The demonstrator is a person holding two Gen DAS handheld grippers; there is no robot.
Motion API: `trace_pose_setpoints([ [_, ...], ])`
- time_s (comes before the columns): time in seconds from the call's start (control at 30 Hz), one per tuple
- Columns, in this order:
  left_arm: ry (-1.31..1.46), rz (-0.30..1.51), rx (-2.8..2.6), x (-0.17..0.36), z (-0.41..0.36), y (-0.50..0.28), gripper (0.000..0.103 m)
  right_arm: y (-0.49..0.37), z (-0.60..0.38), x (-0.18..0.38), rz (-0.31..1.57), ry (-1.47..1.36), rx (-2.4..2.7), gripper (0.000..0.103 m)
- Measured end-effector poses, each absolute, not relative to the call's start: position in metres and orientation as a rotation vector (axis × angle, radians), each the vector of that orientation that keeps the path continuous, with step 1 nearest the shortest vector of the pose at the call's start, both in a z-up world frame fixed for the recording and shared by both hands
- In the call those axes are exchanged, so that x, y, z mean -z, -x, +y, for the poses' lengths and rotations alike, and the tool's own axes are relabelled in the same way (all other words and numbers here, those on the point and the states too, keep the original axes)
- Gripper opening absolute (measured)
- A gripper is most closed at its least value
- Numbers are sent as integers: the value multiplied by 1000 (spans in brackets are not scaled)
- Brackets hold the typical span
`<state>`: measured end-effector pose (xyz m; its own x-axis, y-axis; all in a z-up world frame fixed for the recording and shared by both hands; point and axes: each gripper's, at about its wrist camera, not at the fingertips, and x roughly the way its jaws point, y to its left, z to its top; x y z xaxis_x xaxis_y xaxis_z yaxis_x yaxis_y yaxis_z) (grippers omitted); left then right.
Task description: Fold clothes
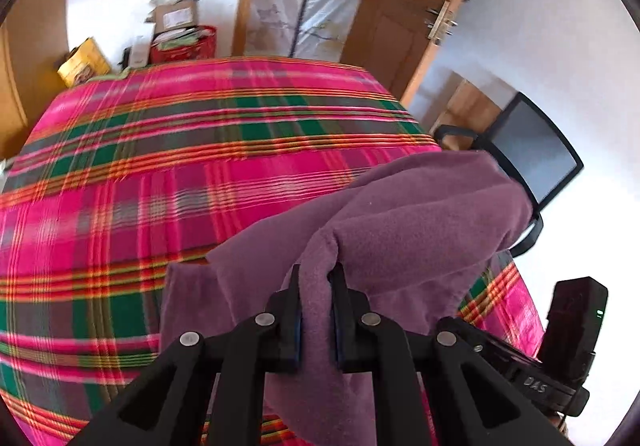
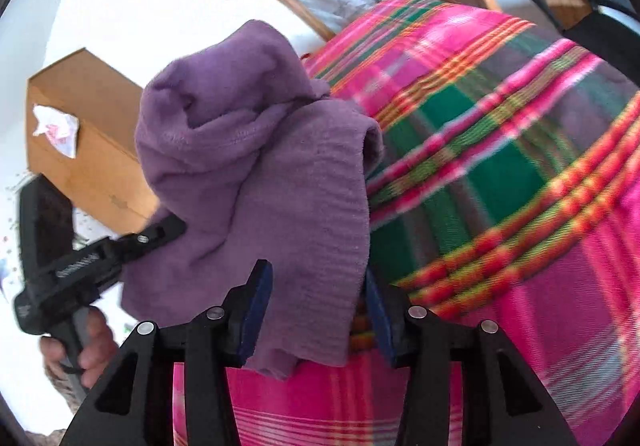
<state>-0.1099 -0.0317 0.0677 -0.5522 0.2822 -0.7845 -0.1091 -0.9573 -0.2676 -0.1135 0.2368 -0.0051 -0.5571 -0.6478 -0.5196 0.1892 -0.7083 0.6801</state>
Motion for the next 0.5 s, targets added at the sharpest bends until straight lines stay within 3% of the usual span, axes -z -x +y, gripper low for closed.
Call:
trace_pose_setpoints([
  [0.03,1356,-291,-2575,-66,-36,109,12,112,235,1,-763,-1049,2283,27],
  [0.33,1367,-365,-2573,-58,-59,91,14,104,213,-53,-669,-785,2270,22],
  [0.37,1365,-366,-2575,-58,-60,89,15,106,207,-58,-662,-771,2258,20],
  [0.4,1362,-369,-2575,-59,-61,87,16,109,202,-62,-656,-760,2248,8],
  [0.5,1342,-380,-2584,-62,-65,79,16,122,183,-68,-639,-763,2220,8],
])
